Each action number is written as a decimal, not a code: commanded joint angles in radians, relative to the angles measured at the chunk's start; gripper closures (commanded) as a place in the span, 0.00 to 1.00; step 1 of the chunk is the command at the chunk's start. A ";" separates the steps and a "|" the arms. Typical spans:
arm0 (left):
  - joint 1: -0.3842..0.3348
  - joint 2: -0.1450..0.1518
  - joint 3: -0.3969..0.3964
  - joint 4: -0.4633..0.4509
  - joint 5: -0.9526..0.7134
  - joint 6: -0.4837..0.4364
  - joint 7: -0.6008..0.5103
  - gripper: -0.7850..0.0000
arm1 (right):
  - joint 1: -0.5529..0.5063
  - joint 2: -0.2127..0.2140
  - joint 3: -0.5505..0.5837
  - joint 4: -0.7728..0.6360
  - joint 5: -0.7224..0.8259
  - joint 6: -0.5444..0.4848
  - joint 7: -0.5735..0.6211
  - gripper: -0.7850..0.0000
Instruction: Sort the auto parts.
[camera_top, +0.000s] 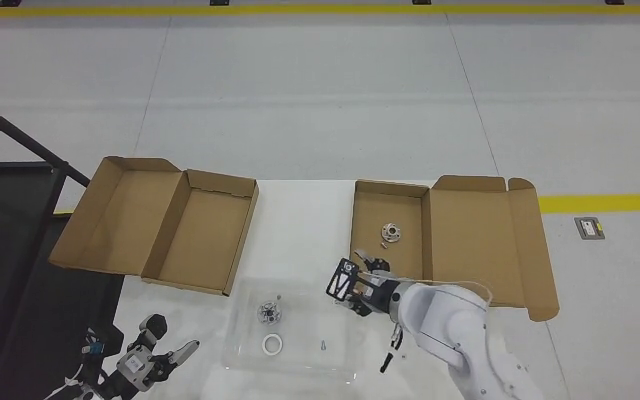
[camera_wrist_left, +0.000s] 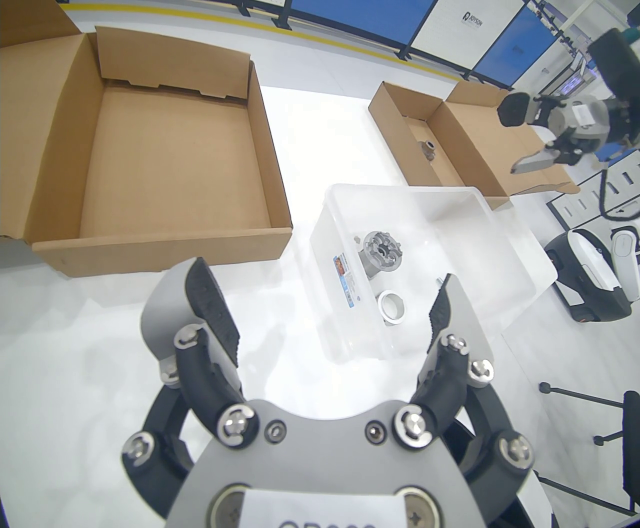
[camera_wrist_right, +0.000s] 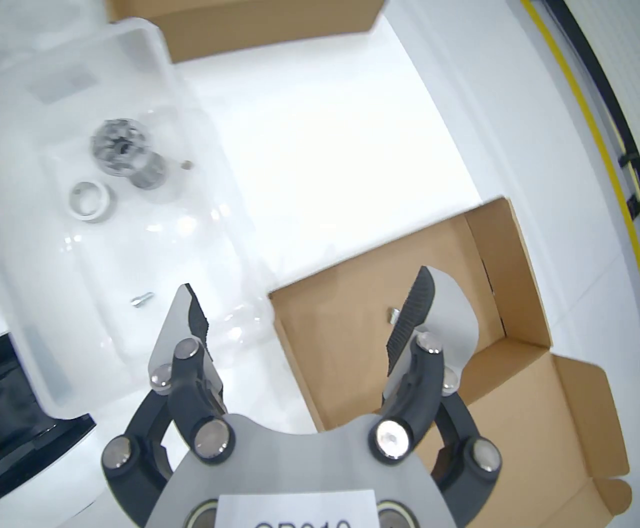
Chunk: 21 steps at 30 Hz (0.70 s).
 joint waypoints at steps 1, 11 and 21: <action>0.000 0.000 0.000 0.000 0.000 0.000 0.000 0.00 | -0.006 -0.002 -0.041 -0.018 0.010 -0.042 -0.004 0.00; 0.000 0.000 0.000 0.000 0.000 0.000 0.000 0.00 | 0.008 -0.017 -0.136 0.011 0.063 -0.075 -0.027 0.00; 0.000 0.000 0.000 0.000 0.000 0.000 0.000 0.00 | -0.018 -0.021 -0.164 0.013 -0.009 0.019 -0.056 0.00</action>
